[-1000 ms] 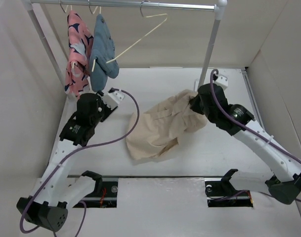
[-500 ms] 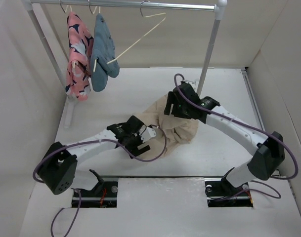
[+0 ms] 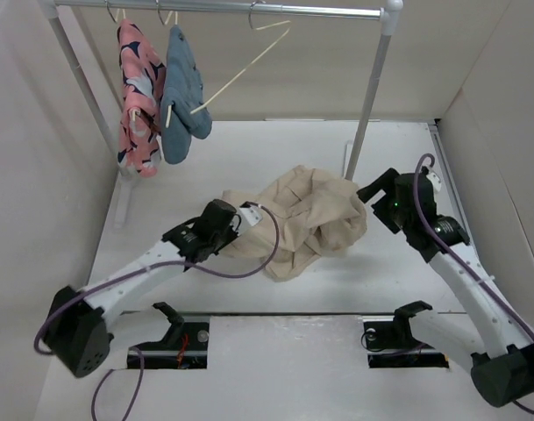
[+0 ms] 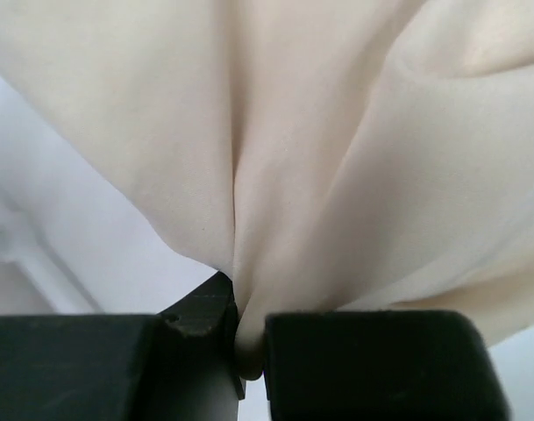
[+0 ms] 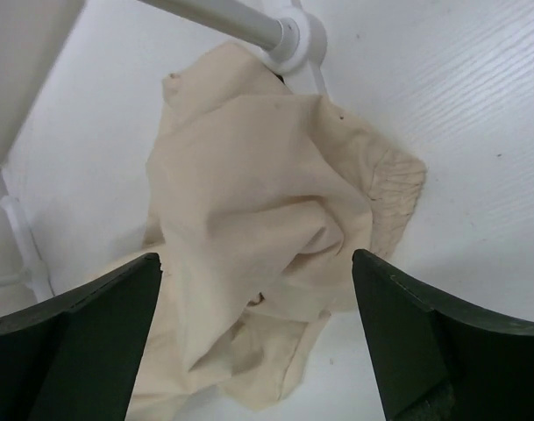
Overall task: Place the trousers on the hanger
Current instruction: Flatten out the trousers at the center of the board.
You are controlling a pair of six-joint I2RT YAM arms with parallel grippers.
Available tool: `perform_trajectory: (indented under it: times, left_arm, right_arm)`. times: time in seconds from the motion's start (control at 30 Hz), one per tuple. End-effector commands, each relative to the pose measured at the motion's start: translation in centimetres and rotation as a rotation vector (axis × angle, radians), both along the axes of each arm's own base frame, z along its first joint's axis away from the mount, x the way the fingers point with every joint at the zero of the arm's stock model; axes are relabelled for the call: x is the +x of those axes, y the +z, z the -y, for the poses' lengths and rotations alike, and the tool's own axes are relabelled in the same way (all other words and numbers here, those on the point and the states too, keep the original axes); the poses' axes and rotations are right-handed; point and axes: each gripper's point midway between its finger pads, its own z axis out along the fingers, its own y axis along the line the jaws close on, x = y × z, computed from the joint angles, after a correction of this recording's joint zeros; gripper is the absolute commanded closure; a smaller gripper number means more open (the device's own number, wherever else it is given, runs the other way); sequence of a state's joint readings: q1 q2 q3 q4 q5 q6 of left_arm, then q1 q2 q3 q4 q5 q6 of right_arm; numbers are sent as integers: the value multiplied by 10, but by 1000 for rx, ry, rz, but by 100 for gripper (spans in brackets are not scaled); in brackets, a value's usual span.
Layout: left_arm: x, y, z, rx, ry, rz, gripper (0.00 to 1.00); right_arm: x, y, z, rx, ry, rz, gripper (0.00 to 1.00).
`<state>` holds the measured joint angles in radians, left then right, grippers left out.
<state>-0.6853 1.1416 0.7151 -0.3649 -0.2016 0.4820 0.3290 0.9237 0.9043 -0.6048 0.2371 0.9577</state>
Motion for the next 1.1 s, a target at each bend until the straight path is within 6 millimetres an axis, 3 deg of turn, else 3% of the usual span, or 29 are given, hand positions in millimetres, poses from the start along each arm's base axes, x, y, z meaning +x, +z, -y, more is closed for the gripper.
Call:
perform_trajectory:
  times: [0.0, 0.07, 0.2, 0.23, 0.27, 0.37, 0.43, 0.47, 0.5, 0.7, 0.83, 0.93, 0.97, 1.03, 1.07]
  left_arm:
    - [2, 47, -26, 32, 37, 142, 100]
    - [-1, 61, -42, 45, 79, 151, 100]
    - [-4, 87, -69, 68, 149, 202, 100]
    - [-4, 93, -75, 74, 164, 230, 100]
    - [-5, 110, -84, 83, 183, 293, 100]
    - [-8, 145, -99, 76, 223, 394, 100]
    - [-9, 159, -104, 75, 238, 434, 100]
    - [-9, 161, -107, 84, 241, 434, 100]
    - [-11, 167, -108, 70, 245, 452, 100]
    - [-12, 160, -104, 42, 255, 420, 100]
    - [-11, 157, -99, 26, 240, 404, 100]
    - [-10, 155, -101, 40, 243, 409, 100]
    - [-9, 158, -102, 40, 254, 422, 100]
    - [-8, 157, -105, 53, 271, 430, 100]
    - [-8, 151, -106, 65, 278, 426, 100]
  right_arm:
    - [26, -23, -10, 40, 38, -55, 5]
    - [33, -46, -9, 37, 35, -135, 4]
    - [47, -60, -1, 104, -23, -130, 2]
    - [45, -72, 10, 116, -68, -153, 2]
    - [47, -75, 13, 149, -105, -148, 2]
    - [42, -90, 21, 216, -191, -152, 2]
    - [46, -95, 24, 259, -231, -134, 0]
    - [42, -113, 22, 272, -242, -183, 0]
    - [45, -116, 21, 300, -267, -190, 0]
    - [57, -159, 5, 367, -269, -314, 0]
    - [65, -168, 1, 384, -281, -348, 2]
    - [66, -172, -1, 377, -277, -340, 26]
    - [67, -168, 1, 374, -280, -326, 52]
    - [60, -171, 7, 358, -311, -327, 84]
    - [60, -160, 9, 355, -315, -300, 95]
